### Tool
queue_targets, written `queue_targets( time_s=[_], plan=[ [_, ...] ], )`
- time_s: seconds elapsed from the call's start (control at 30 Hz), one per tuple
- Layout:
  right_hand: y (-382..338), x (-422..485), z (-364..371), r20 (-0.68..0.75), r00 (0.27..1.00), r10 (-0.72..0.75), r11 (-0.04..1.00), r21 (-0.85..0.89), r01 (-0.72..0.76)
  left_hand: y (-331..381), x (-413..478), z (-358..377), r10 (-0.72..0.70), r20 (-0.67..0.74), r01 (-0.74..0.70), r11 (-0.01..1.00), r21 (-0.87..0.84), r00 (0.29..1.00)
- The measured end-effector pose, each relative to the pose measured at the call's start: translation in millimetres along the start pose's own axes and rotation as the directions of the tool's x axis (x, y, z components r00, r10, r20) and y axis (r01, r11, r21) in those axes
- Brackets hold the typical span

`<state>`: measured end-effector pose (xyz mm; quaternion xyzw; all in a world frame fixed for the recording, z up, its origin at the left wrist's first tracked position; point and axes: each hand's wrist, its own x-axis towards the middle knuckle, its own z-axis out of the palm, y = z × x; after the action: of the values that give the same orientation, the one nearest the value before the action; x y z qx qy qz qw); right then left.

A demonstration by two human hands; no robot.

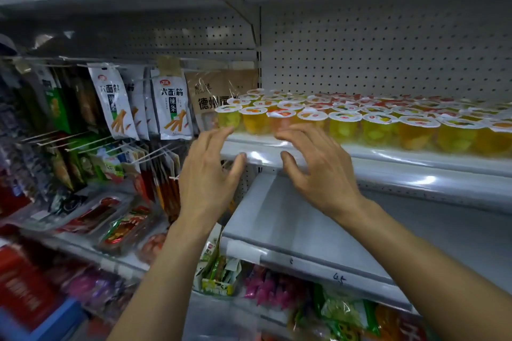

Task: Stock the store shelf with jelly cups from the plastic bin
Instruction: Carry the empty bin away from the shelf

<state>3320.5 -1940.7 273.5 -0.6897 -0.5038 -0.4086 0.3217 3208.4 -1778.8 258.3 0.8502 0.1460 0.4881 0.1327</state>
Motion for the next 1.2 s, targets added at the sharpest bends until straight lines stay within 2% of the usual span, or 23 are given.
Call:
queue_targets(
  time_s=[0.13,0.23,0.37,0.47,0.53,0.67,0.77,0.87,1.0,1.1,1.2],
  plan=[
    [-14,-39,1,0.155,0.988,0.023,0.992,0.115,-0.041,1,-52,-6,-0.068,0.068,0.066,0.997,0.029,0.995],
    [-20,-74,11,0.318,0.947,0.048,0.977,0.181,-0.110,-4,-93,-5,-0.165,0.152,0.156,0.985,0.073,0.974],
    [-24,-117,25,0.564,0.824,0.054,0.963,0.188,-0.192,-9,-149,-5,-0.375,0.243,0.362,0.927,0.098,0.895],
    [-25,-148,39,0.707,0.704,0.066,0.940,0.193,-0.281,-16,-195,-4,-0.536,0.284,0.525,0.843,0.118,0.795],
    [-25,-173,53,0.789,0.612,0.057,0.913,0.207,-0.351,-22,-232,-2,-0.658,0.299,0.649,0.747,0.143,0.691],
    [-26,-235,89,0.924,0.380,0.048,0.825,0.178,-0.537,-37,-314,10,-0.853,0.275,0.853,0.495,0.163,0.443],
    [-26,-286,127,0.980,0.176,0.097,0.708,0.057,-0.704,-51,-364,27,-0.953,0.202,0.964,0.249,0.090,0.227],
    [-25,-336,168,0.990,-0.003,0.141,0.652,-0.095,-0.752,-73,-400,41,-0.984,0.178,0.994,-0.040,-0.100,-0.022],
    [-32,-379,210,0.960,-0.144,0.242,0.561,-0.259,-0.786,-117,-433,58,-0.933,0.235,0.926,-0.321,-0.200,-0.273],
    [-44,-396,230,0.916,-0.231,0.328,0.403,-0.357,-0.843,-143,-445,68,-0.870,0.292,0.860,-0.464,-0.211,-0.398],
    [-52,-413,244,0.867,-0.295,0.401,0.197,-0.396,-0.897,-167,-457,75,-0.838,0.325,0.818,-0.522,-0.241,-0.439]
  ],
)
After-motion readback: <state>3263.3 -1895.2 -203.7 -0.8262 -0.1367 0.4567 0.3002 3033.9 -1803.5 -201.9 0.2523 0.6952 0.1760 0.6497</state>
